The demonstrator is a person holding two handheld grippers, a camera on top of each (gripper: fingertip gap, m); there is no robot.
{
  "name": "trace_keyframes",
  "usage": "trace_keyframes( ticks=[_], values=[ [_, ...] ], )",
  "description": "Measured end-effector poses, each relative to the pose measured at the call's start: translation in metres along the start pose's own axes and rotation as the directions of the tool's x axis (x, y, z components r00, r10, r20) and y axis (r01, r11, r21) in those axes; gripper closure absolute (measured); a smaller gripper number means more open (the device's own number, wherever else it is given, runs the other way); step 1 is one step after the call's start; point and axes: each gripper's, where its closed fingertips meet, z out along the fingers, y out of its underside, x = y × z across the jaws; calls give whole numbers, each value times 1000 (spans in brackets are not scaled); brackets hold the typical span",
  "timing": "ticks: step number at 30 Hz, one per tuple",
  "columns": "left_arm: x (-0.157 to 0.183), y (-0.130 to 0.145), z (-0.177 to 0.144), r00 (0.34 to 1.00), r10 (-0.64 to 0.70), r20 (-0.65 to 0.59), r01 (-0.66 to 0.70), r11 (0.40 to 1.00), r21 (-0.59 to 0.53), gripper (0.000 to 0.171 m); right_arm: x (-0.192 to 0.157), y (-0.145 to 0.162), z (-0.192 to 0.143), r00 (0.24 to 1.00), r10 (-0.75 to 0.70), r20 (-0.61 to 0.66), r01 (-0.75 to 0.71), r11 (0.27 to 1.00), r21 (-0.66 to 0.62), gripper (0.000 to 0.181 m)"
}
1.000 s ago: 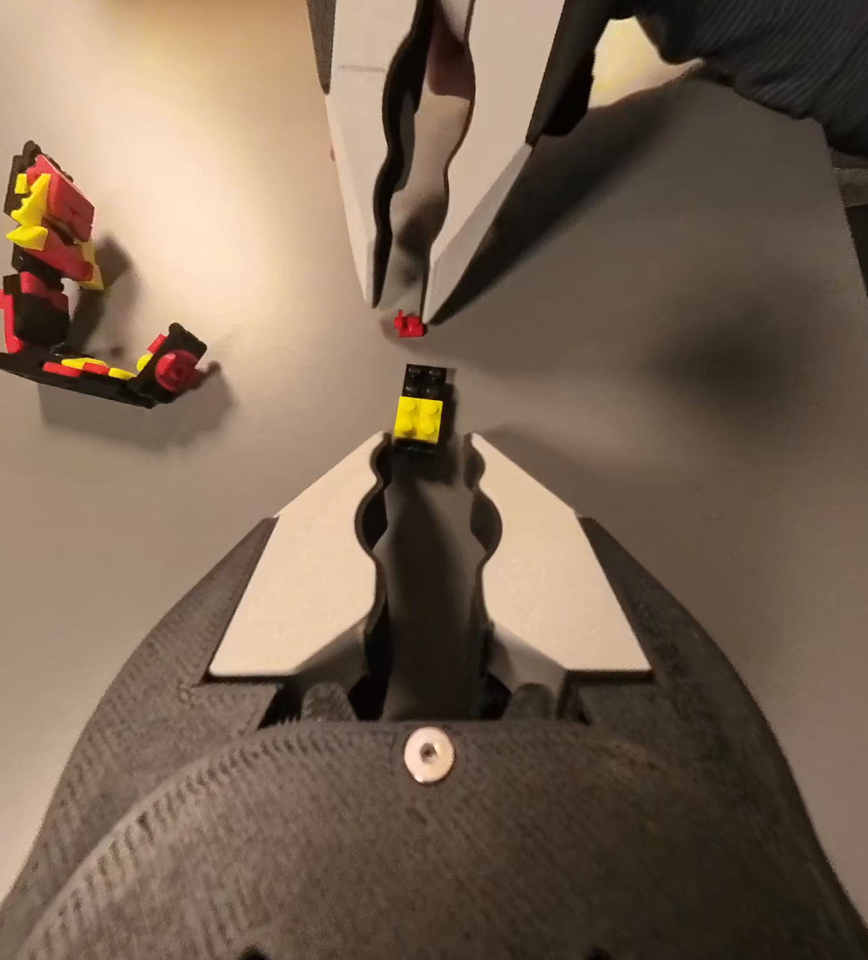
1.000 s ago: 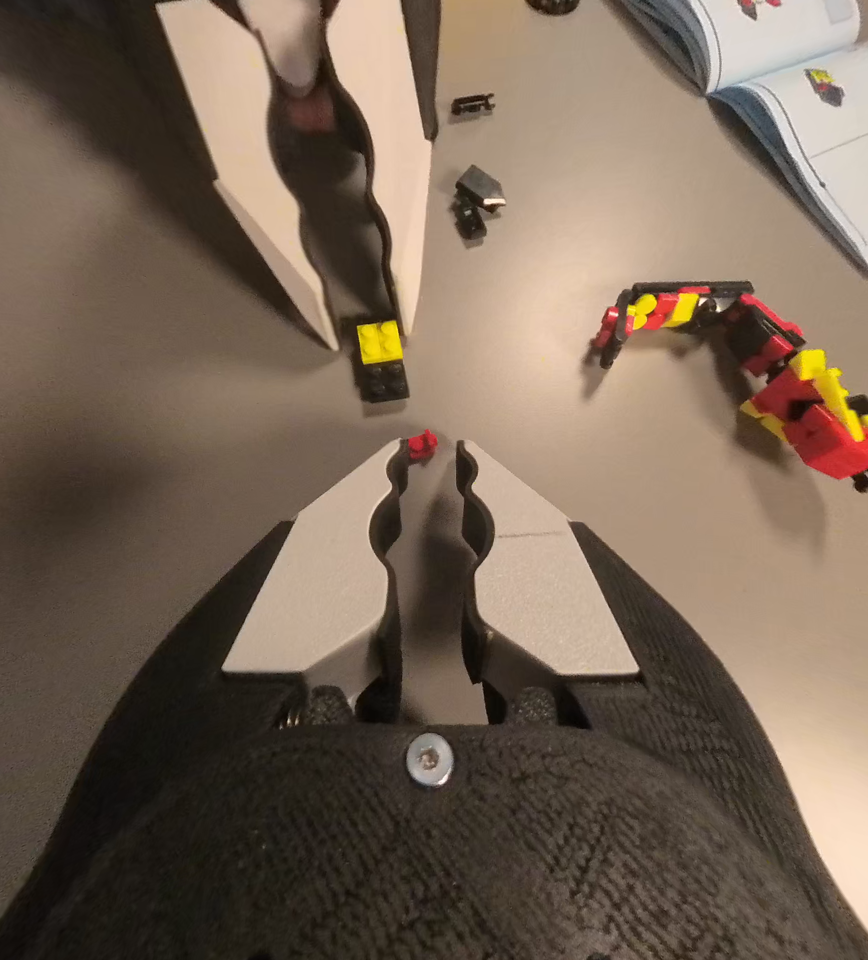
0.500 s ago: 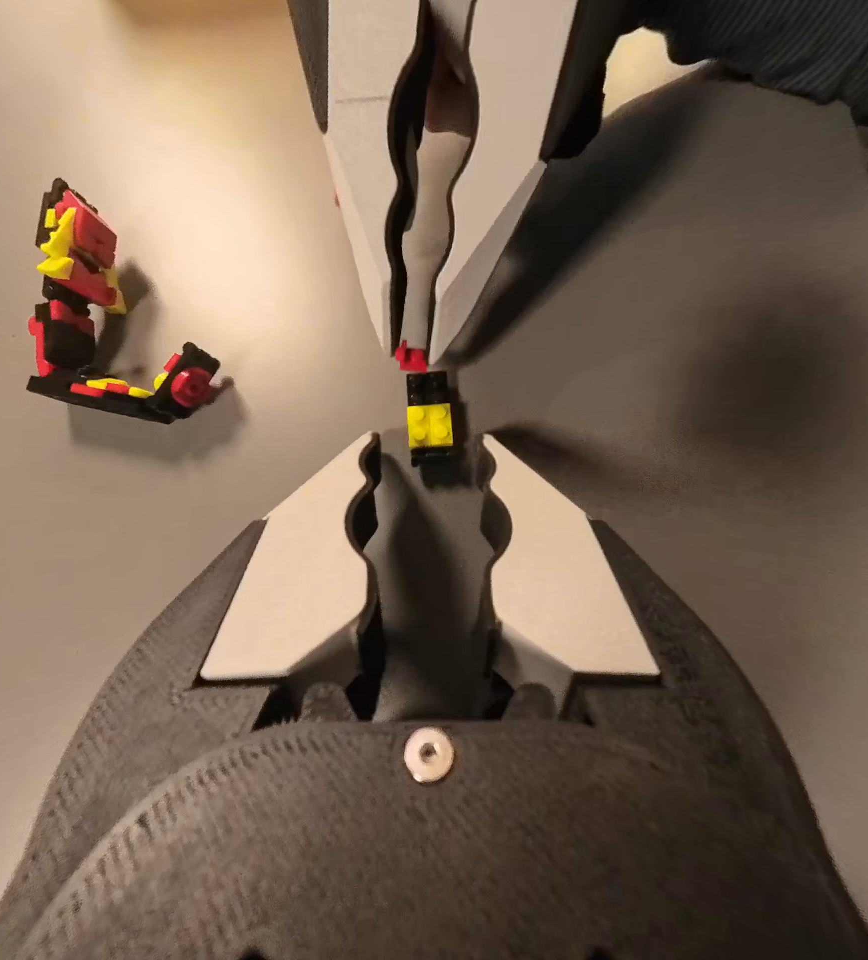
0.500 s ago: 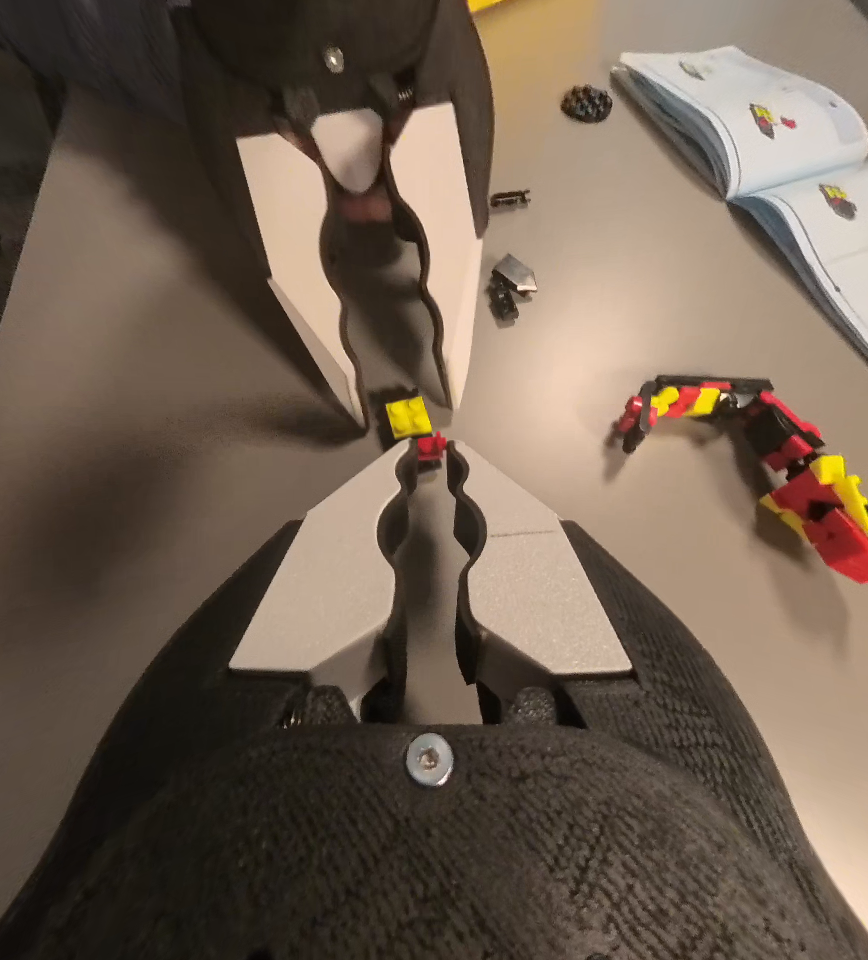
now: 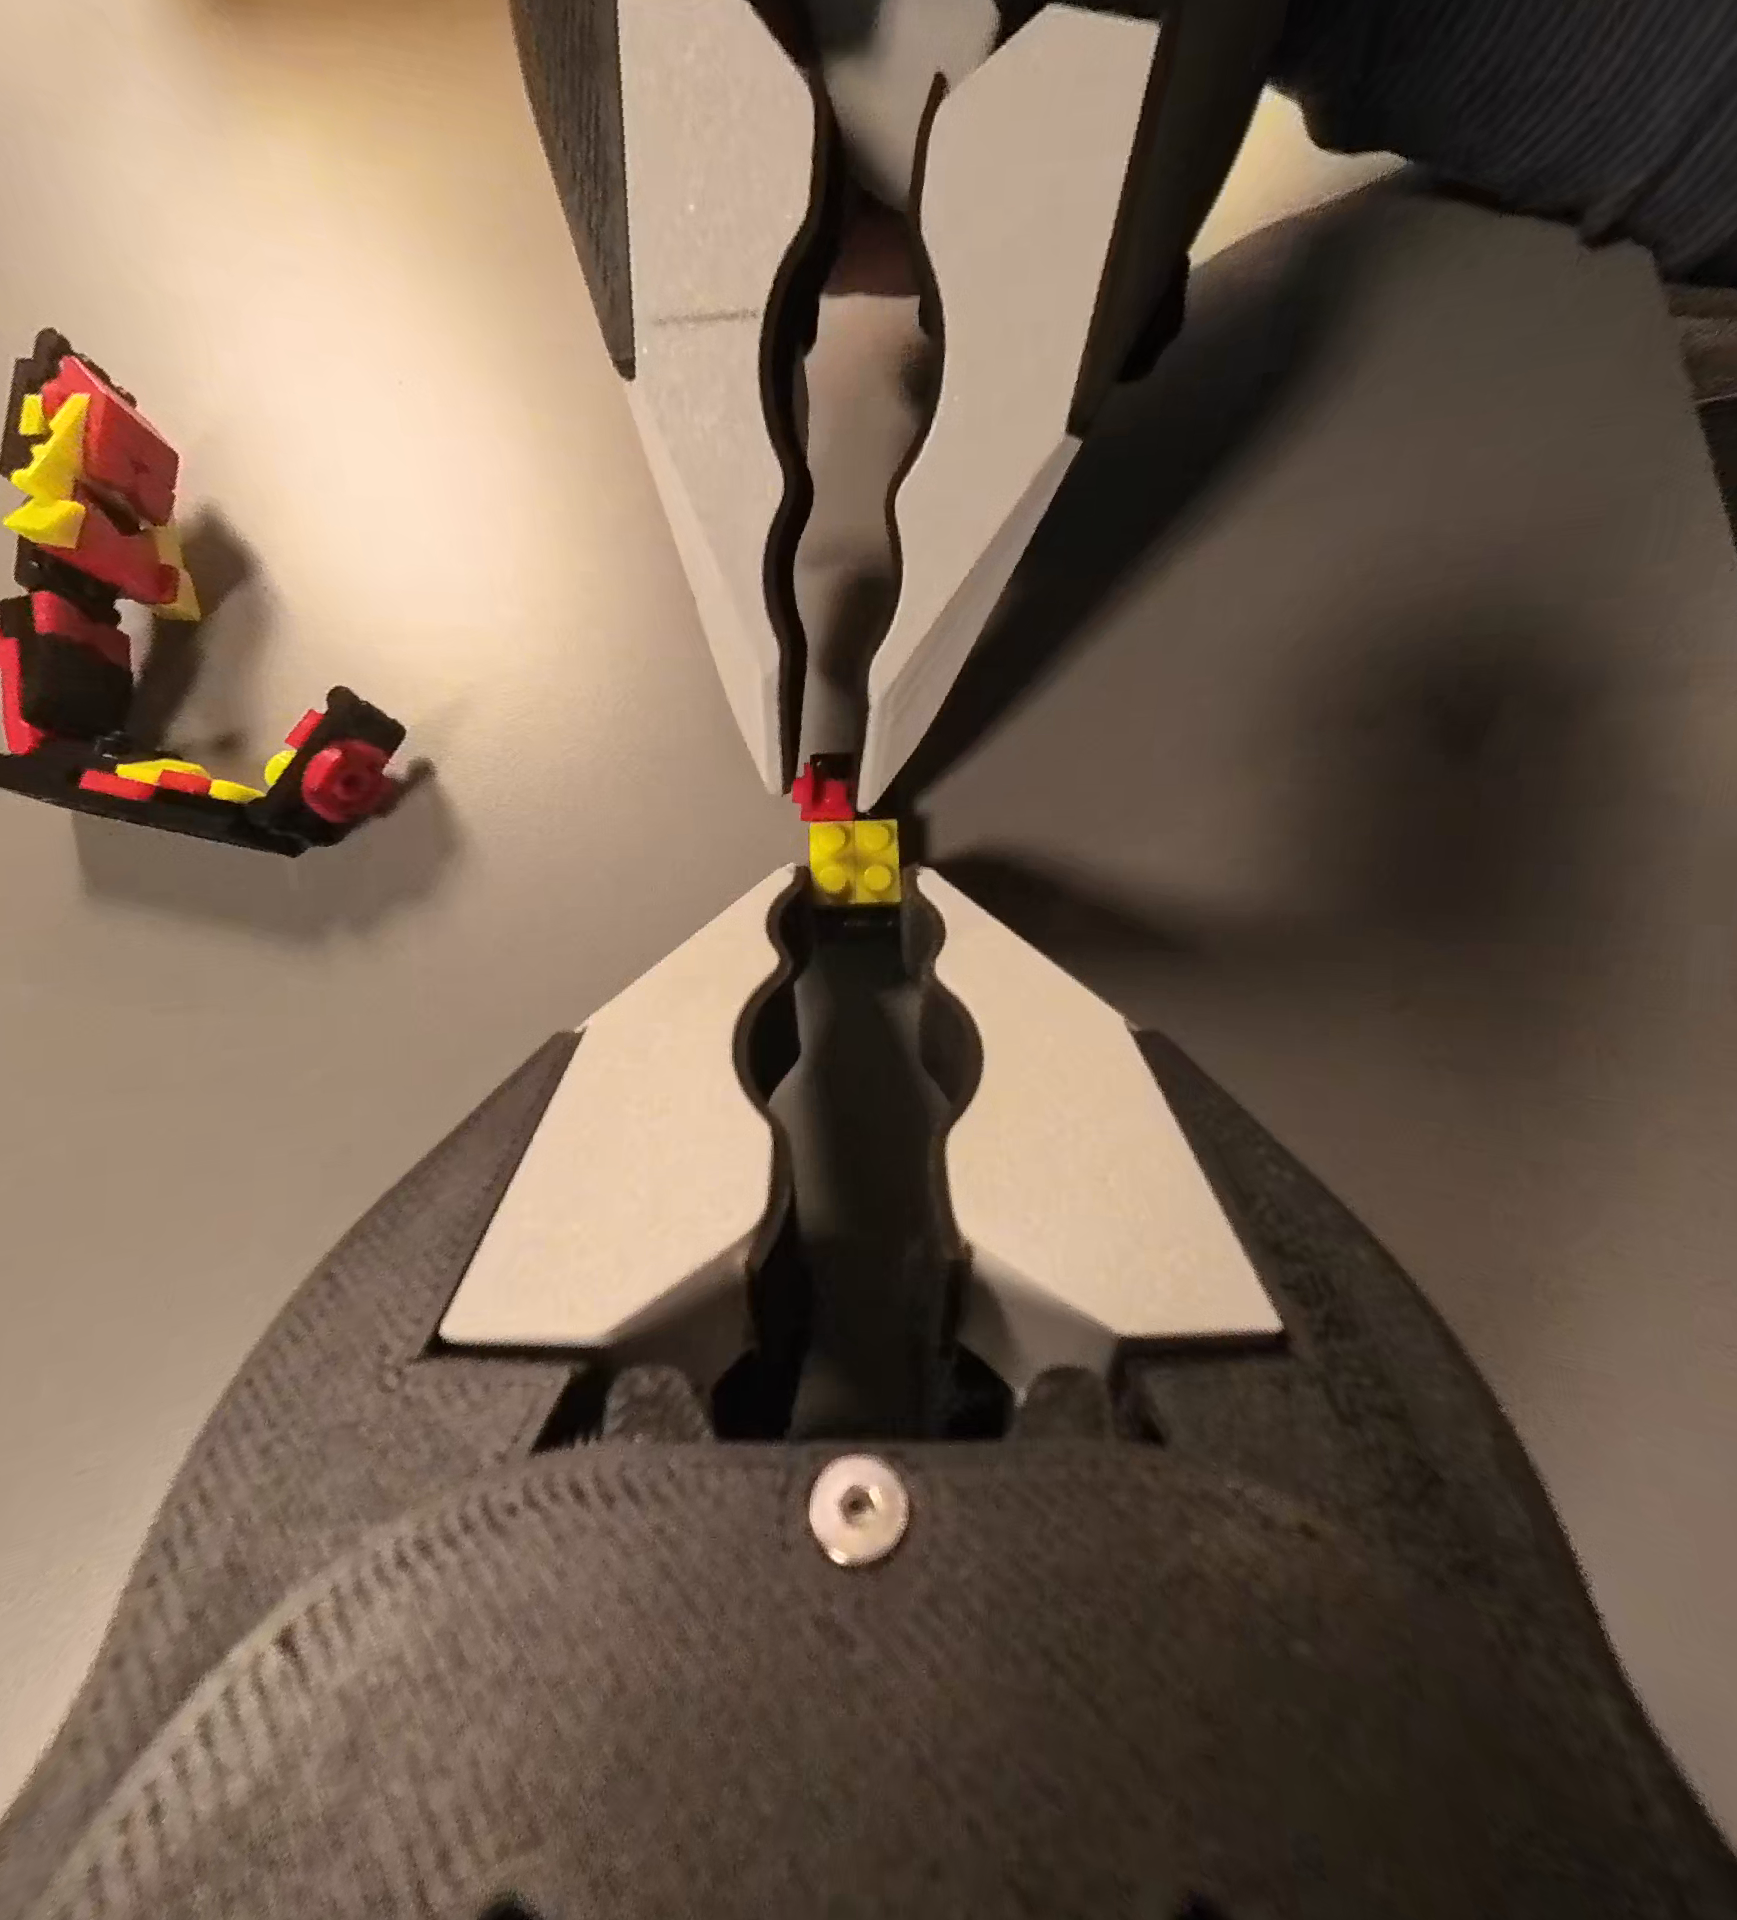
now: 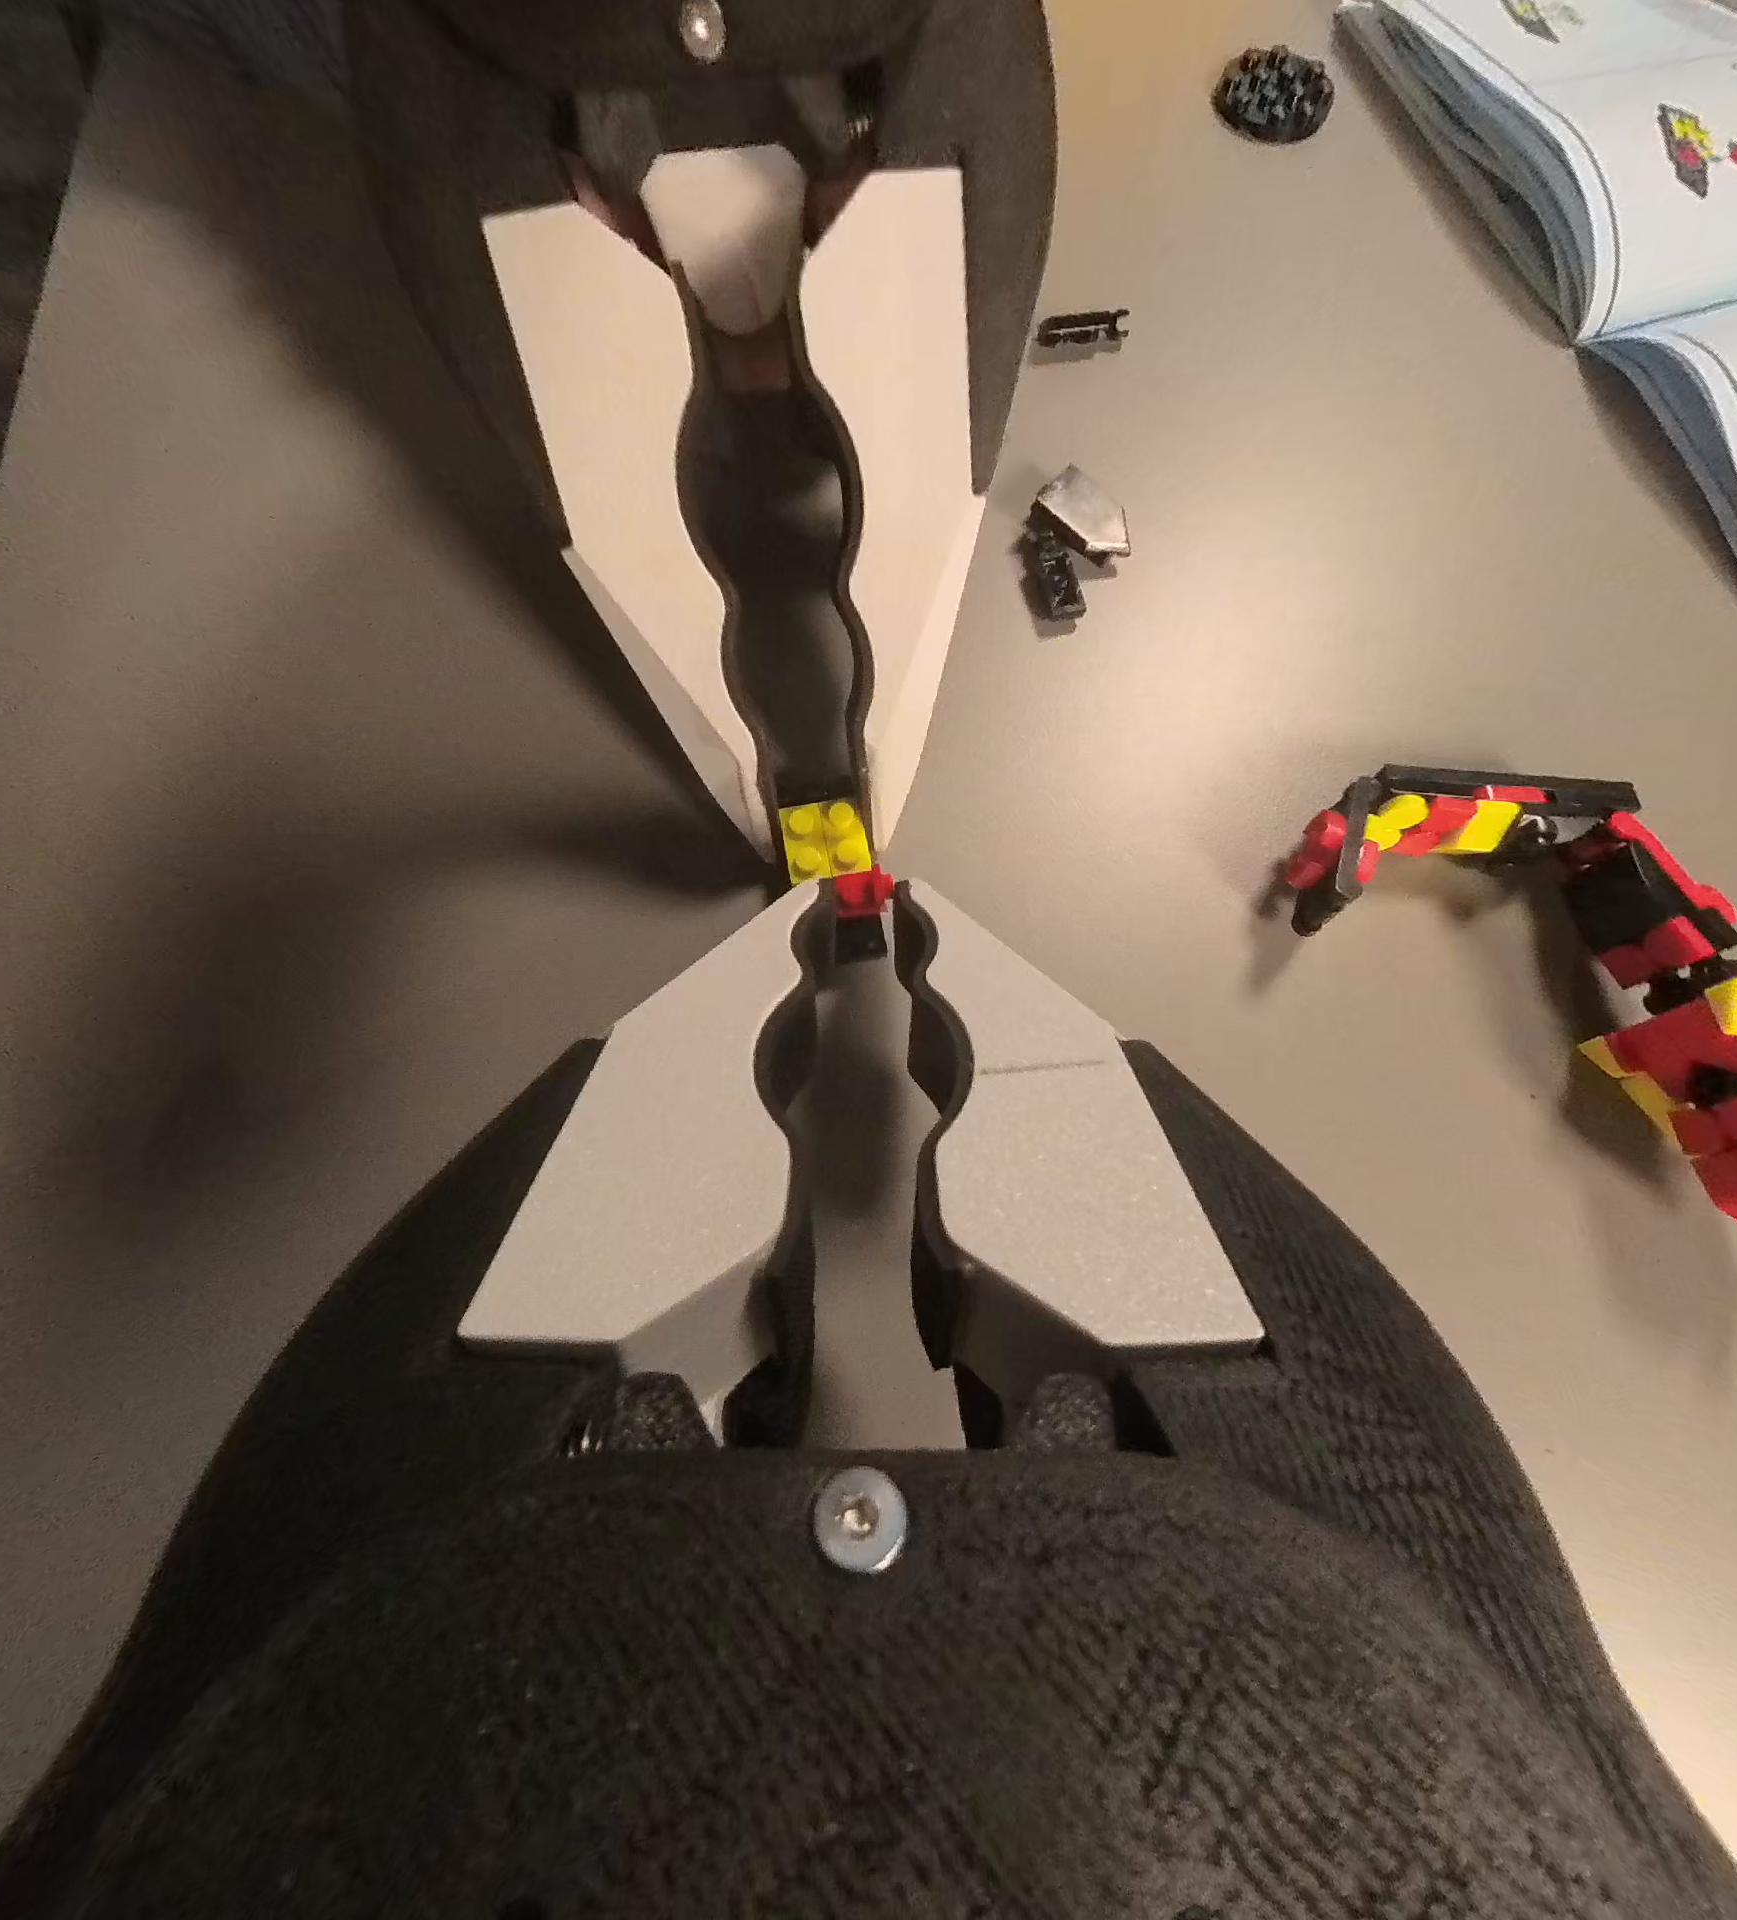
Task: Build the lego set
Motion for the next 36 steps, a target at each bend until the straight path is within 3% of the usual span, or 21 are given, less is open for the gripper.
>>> trace_keyframes(
  ticks=[29, 36],
  values=[
    [0, 0, 0, 1000, 20, 13, -20, 1000, 2, 156, -1, 0, 0, 1000, -4, -1, 4, 1000, 4, 168],
    [0, 0, 0, 1000, 17, 12, -17, 1000, 2, 156, 3, -7, -10, 996, -35, -81, 41, 996, 84, 132]
  ],
)
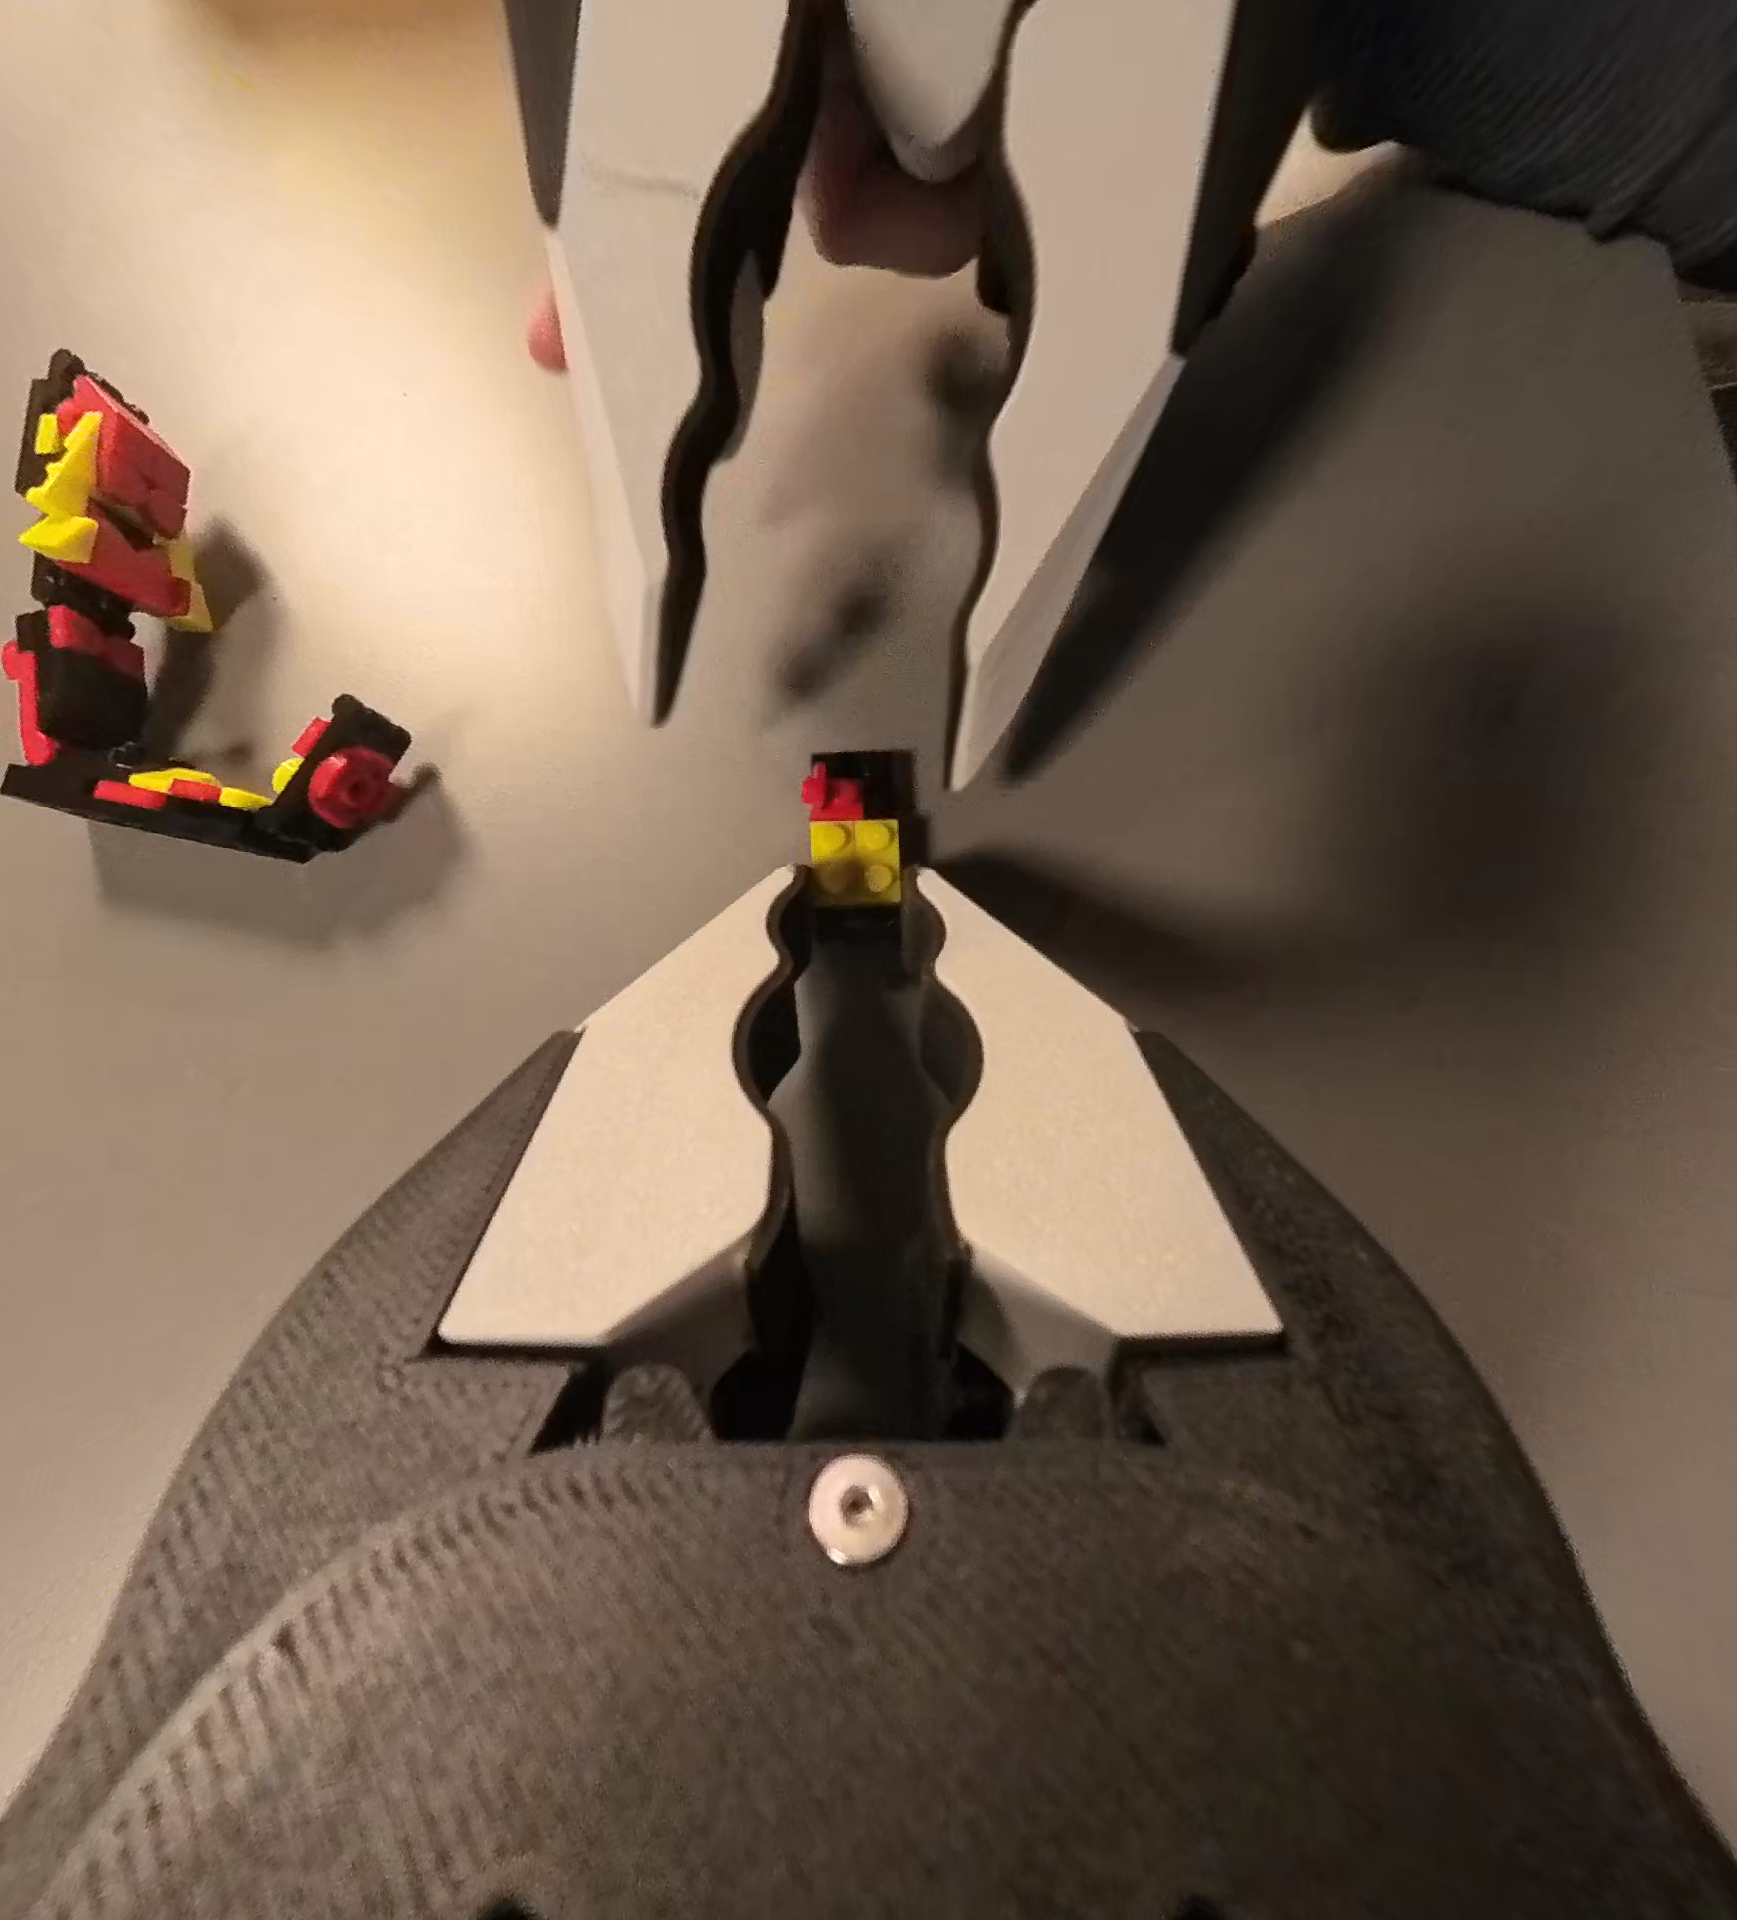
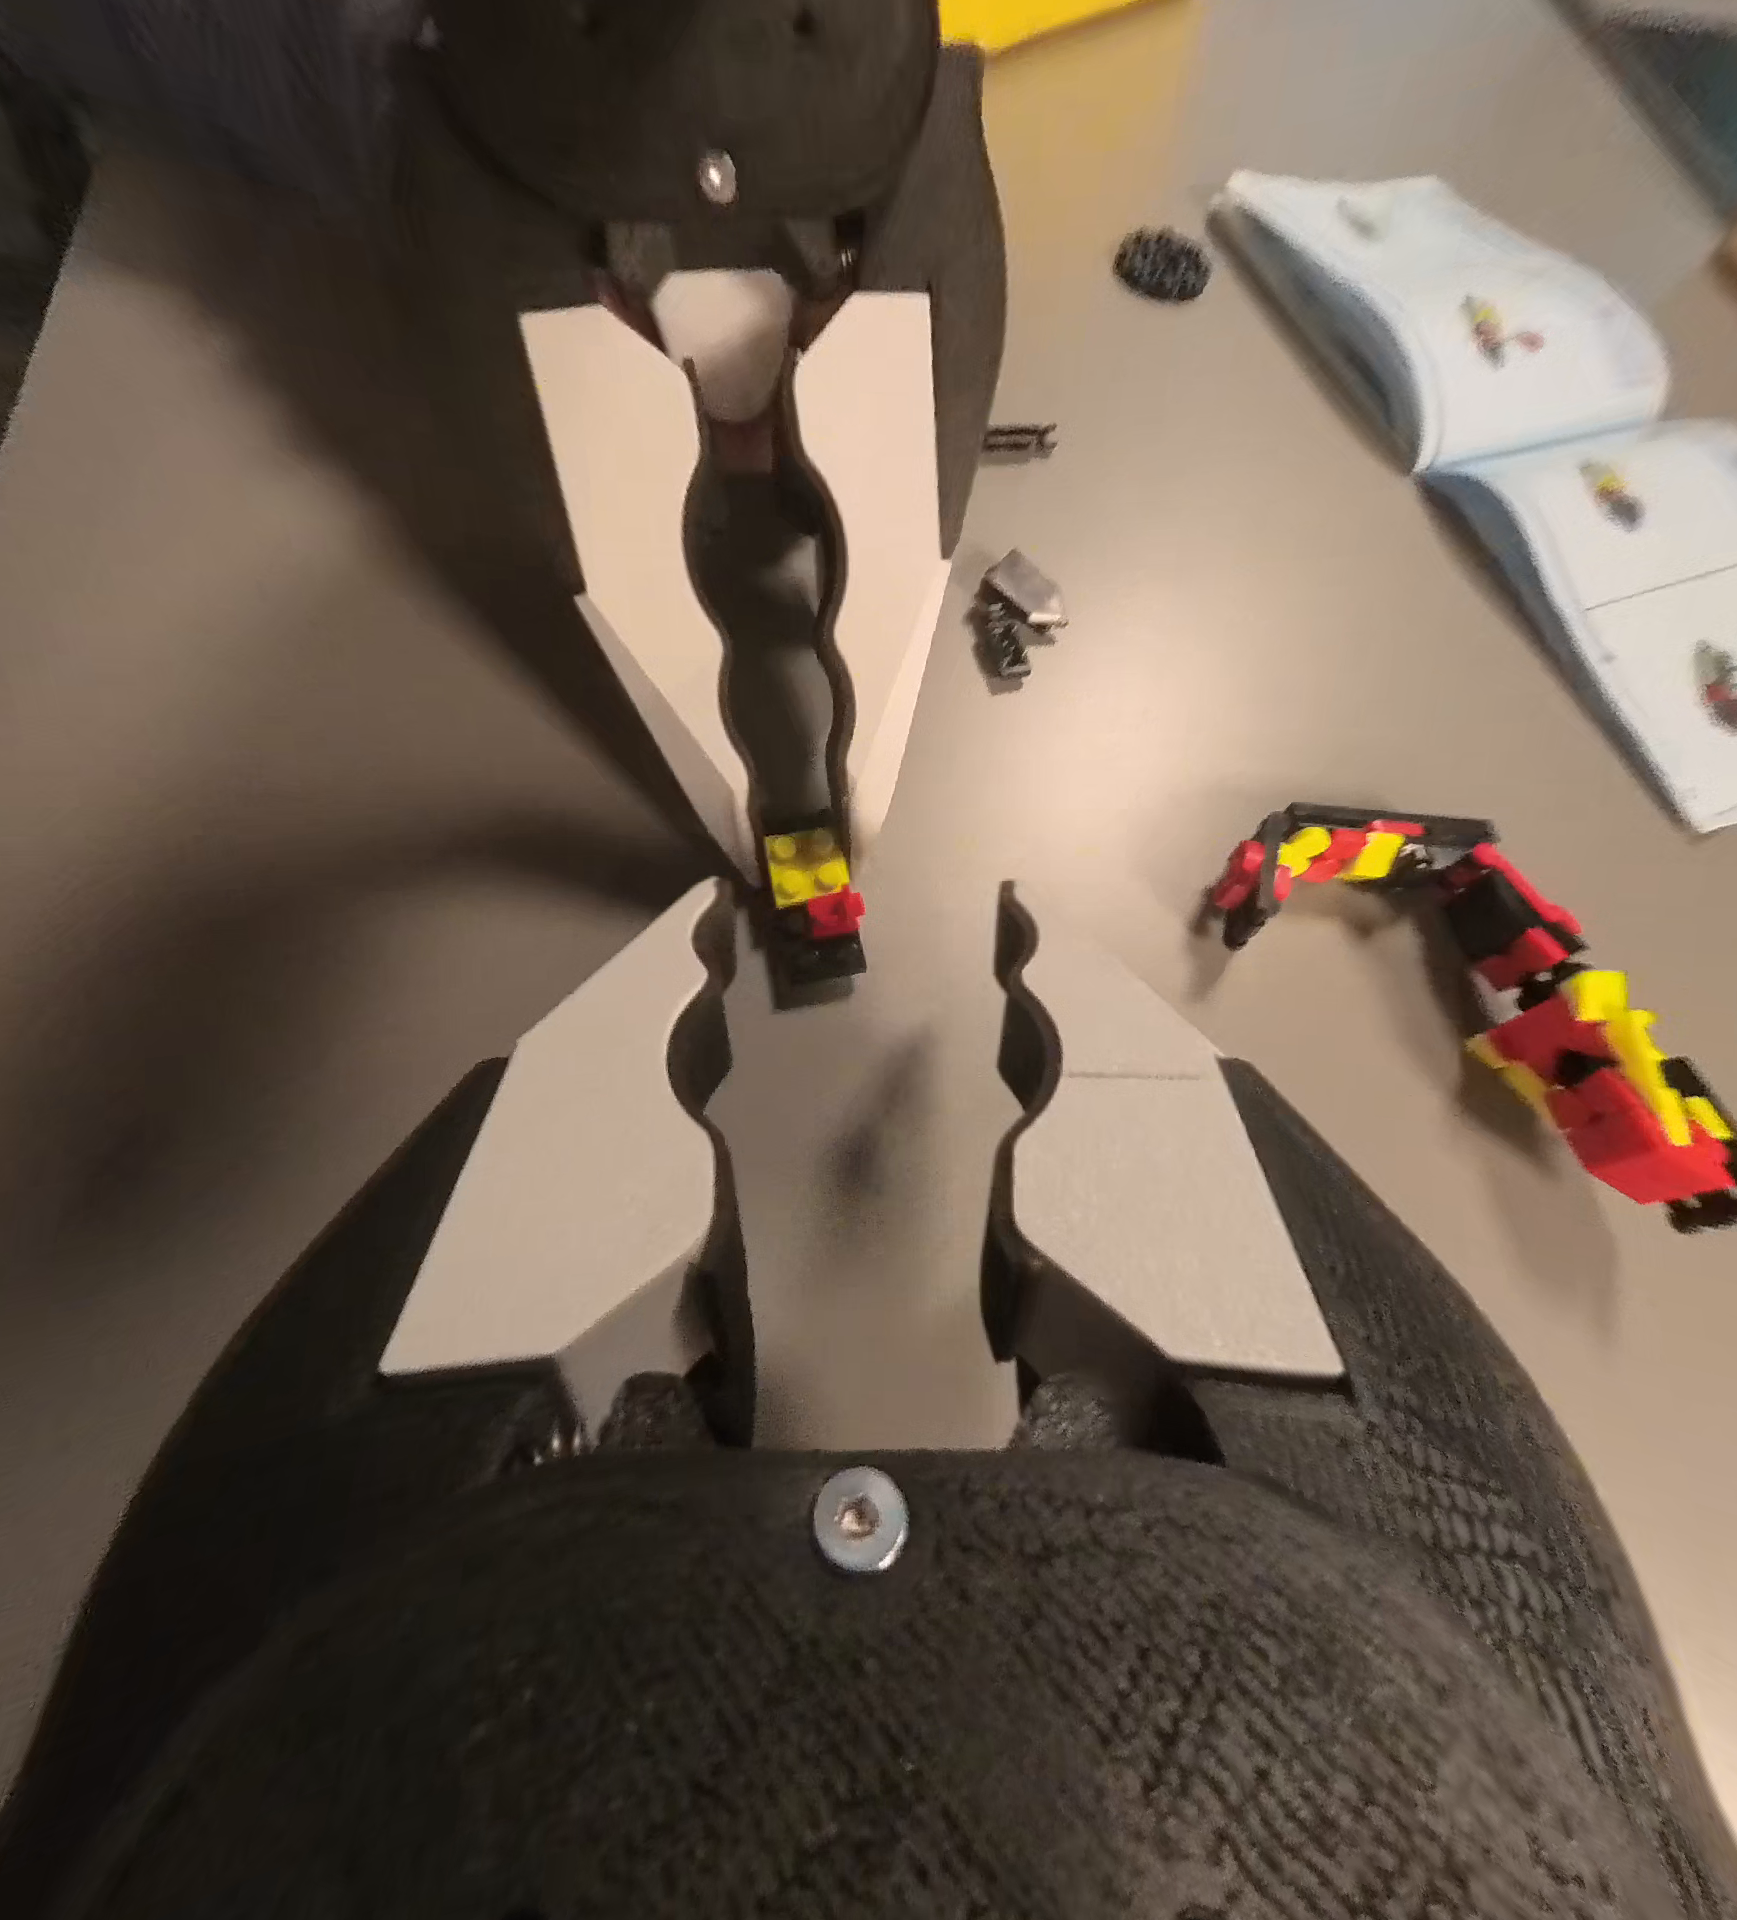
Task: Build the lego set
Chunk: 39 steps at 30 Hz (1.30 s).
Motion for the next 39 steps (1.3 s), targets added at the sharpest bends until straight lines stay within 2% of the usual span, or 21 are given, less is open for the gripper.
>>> trace_keyframes(
  ticks=[4, 6, 8, 11, 13, 16, 19, 22, 39],
  values=[
    [-6, 1, -1, 999, -38, 26, 38, 999, -1, 156, 0, -5, -2, 961, -196, -194, 207, 977, 42, 126],
    [-11, 2, -2, 997, -63, 46, 63, 998, -2, 156, -3, -4, 3, 914, -290, -284, 306, 952, 10, 127],
    [-17, 2, -4, 995, -69, 74, 69, 998, 0, 156, -4, -9, 3, 817, -420, -394, 442, 896, -40, 131],
    [-23, 0, -10, 991, -86, 100, 85, 996, 16, 156, 4, -9, 6, 651, -584, -485, 568, 798, -200, 135],
    [-25, -7, -16, 988, -118, 95, 113, 992, 51, 156, 12, -8, 8, 532, -675, -510, 619, 722, -309, 141],
    [-26, -14, -24, 983, -171, 62, 164, 981, 101, 156, 15, -16, 6, 356, -757, -547, 679, 612, -405, 157],
    [-27, -14, -25, 981, -186, 50, 180, 978, 106, 156, 17, -19, 6, 239, -800, -551, 696, 537, -478, 162],
    [-26, -13, -24, 981, -188, 48, 182, 978, 103, 156, 18, -18, 8, 208, -818, -536, 692, 510, -510, 164],
    [-23, -17, -26, 977, -214, 9, 212, 970, 120, 156, 21, -17, 10, 172, -835, -523, 684, 483, -546, 171]
  ],
)
